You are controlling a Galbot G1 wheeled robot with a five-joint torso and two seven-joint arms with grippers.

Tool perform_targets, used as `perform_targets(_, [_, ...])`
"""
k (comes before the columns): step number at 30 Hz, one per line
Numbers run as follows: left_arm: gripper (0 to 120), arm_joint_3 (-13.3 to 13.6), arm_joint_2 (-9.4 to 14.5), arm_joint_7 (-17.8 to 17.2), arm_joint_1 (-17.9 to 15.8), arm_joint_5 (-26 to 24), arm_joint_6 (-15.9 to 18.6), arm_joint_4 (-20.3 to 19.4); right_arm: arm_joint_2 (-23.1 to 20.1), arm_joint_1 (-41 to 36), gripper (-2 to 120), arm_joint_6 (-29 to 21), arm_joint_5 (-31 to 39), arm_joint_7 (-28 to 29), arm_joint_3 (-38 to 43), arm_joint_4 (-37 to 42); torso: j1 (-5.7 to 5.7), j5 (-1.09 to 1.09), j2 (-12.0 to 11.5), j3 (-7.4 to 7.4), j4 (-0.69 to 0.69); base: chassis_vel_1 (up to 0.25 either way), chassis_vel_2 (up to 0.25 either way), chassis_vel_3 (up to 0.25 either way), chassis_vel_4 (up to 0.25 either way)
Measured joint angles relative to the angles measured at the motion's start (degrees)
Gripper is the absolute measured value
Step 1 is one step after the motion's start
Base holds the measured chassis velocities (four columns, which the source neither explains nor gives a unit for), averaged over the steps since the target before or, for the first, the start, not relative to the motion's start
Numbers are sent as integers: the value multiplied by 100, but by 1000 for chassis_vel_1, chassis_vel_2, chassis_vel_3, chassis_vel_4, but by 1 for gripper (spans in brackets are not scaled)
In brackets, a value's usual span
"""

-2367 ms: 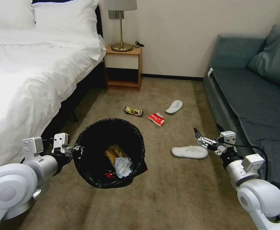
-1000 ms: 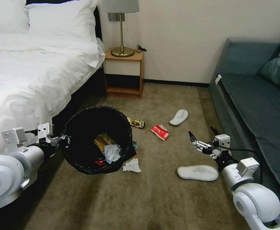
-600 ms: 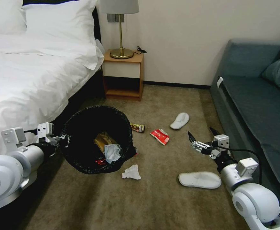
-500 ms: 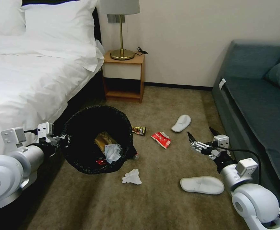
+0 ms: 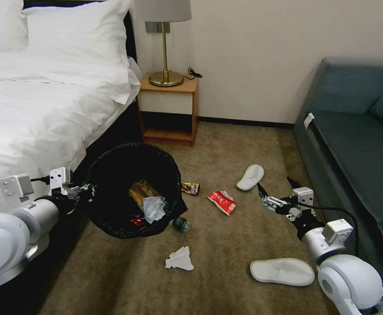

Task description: Pick up the trash bin, then pick up the garbage on the floor and place it into the trash bin.

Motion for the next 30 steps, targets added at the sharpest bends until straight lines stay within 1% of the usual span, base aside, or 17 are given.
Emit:
perform_targets(2, [2, -6, -5, 1, 12, -6, 0, -13, 26, -78, 100, -29, 6, 60, 21, 0, 0, 0, 0, 0, 0, 0, 0, 0, 0])
perform_targets(8, [2, -74, -12, 21, 82, -20, 0, -55, 348, -844, 100, -116, 68, 310, 246, -68, -1, 0, 0, -2, 0, 0, 0, 0, 0])
perform_targets(13, [2, -98, 5, 49, 98, -27, 0, -62, 480, -1199, 100, -69, 60, 235, 453, -304, -1, 1, 0, -2, -2, 0, 0, 0, 0])
perform_targets(14, [2, -100, 20, 60, 94, -42, 0, -63, 468, -1291, 100, 49, 57, 9, 627, -502, -1, 1, 0, -2, -1, 0, 0, 0, 0])
perform_targets(15, [2, -100, 20, 60, 94, -42, 0, -63, 468, -1291, 100, 49, 57, 9, 627, -502, -1, 1, 0, -2, -1, 0, 0, 0, 0])
perform_targets(16, [2, -100, 34, 70, 79, -55, 0, -64, 337, -1354, 100, 150, 61, -435, 883, -741, -1, 1, 0, -1, -1, 0, 0, 0, 0])
perform_targets(17, [2, -100, 34, 70, 79, -55, 0, -64, 337, -1354, 100, 150, 61, -435, 883, -741, -1, 1, 0, -1, -1, 0, 0, 0, 0])
perform_targets(18, [2, -98, 44, 75, 72, -58, 0, -65, 167, -1393, 100, 241, 87, -859, 1060, -968, -1, 0, 0, -1, -1, 0, 0, 0, 0])
perform_targets(19, [2, -98, 44, 75, 72, -58, 0, -65, 167, -1393, 100, 241, 87, -859, 1060, -968, -1, 0, 0, -1, -1, 0, 0, 0, 0])
perform_targets(21, [2, -92, 63, 86, 70, -61, 0, -65, -99, -1408, 100, 437, 66, -1499, 1229, -1347, -2, 1, 0, -1, 0, 0, 0, 0, 0])
perform_targets(22, [2, -92, 63, 86, 70, -61, 0, -65, -99, -1408, 100, 437, 66, -1499, 1229, -1347, -2, 1, 0, -1, 0, 0, 0, 0, 0])
perform_targets(23, [2, -91, 66, 88, 70, -61, 0, -65, -151, -1407, 100, 490, 37, -1631, 1251, -1429, -1, 1, 0, -1, 0, 0, 0, 0, 0])
perform_targets(24, [2, -85, 84, 93, 72, -61, 0, -65, -308, -1382, 100, 677, -78, -2085, 1302, -1686, -1, 1, 0, -1, -1, 0, 0, 0, 0])
perform_targets(25, [2, -85, 84, 93, 72, -61, 0, -65, -308, -1382, 100, 677, -78, -2085, 1302, -1686, -1, 1, 0, -1, -1, 0, 0, 0, 0])
perform_targets(28, [2, -62, 123, 109, 80, -73, 0, -87, -612, -1218, 100, 924, -320, -2942, 1272, -2153, -1, 1, 0, -1, 0, 0, 0, 0, 0])
perform_targets(29, [2, -62, 123, 109, 80, -73, 0, -87, -612, -1218, 100, 924, -320, -2942, 1272, -2153, -1, 1, 0, -1, 0, 0, 0, 0, 0])
perform_targets(30, [2, -58, 134, 112, 86, -83, 0, -104, -724, -1087, 100, 974, -372, -3157, 1175, -2355, -2, 1, 0, 0, -1, 0, 0, 0, 0])
